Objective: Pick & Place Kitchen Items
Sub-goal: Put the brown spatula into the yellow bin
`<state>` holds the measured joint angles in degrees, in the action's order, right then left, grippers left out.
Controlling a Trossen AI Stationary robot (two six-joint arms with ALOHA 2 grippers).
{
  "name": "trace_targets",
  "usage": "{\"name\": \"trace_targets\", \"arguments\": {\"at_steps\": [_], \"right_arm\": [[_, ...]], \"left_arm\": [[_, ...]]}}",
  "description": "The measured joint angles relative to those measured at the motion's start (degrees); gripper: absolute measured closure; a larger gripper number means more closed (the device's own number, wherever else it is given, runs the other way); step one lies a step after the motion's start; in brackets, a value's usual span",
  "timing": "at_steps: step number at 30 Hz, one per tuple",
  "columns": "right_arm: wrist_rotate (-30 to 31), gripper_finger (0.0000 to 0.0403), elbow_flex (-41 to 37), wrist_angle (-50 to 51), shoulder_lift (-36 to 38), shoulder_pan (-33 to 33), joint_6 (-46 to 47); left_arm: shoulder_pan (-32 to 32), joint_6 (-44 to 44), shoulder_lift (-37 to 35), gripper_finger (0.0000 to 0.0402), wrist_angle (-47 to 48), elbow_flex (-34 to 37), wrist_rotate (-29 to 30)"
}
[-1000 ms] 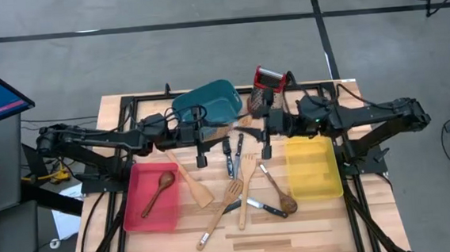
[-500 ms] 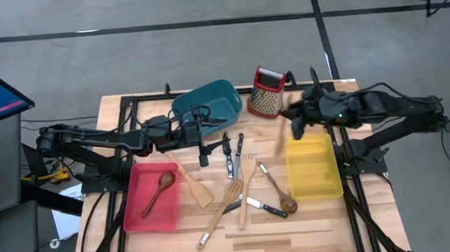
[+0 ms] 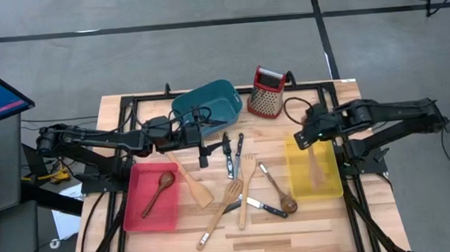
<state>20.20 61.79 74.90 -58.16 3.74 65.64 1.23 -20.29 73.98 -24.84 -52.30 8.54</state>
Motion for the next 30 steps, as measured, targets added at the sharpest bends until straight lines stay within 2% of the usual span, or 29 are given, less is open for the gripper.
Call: {"name": "trace_targets", "arguments": {"at_steps": [5,11,19,24,30], "right_arm": [[-2.67,0.03,-6.33,-3.3,0.17,-2.85,1.21],[-6.5,0.03,-11.33,-6.62,1.01,-7.9,-2.78],[-9.92,0.03,-14.34,-9.57,1.05,-14.33,-10.35],[-10.01,0.03,-14.48,-9.4,1.05,-16.59,-12.36],[-9.84,0.0243,-14.48,-9.43,1.05,-17.85,-13.74]], "left_arm": [[0.24,0.0,0.02,0.0164,0.01,0.01,-0.02],[0.61,0.0,0.01,0.0164,0.02,-0.01,-0.06],[0.61,0.02,0.0,0.0164,0.04,-0.01,-0.04],[0.61,0.02,0.01,0.0164,0.01,0.0,-0.04],[0.61,0.02,0.0,0.0164,0.0,-0.01,-0.04]]}}
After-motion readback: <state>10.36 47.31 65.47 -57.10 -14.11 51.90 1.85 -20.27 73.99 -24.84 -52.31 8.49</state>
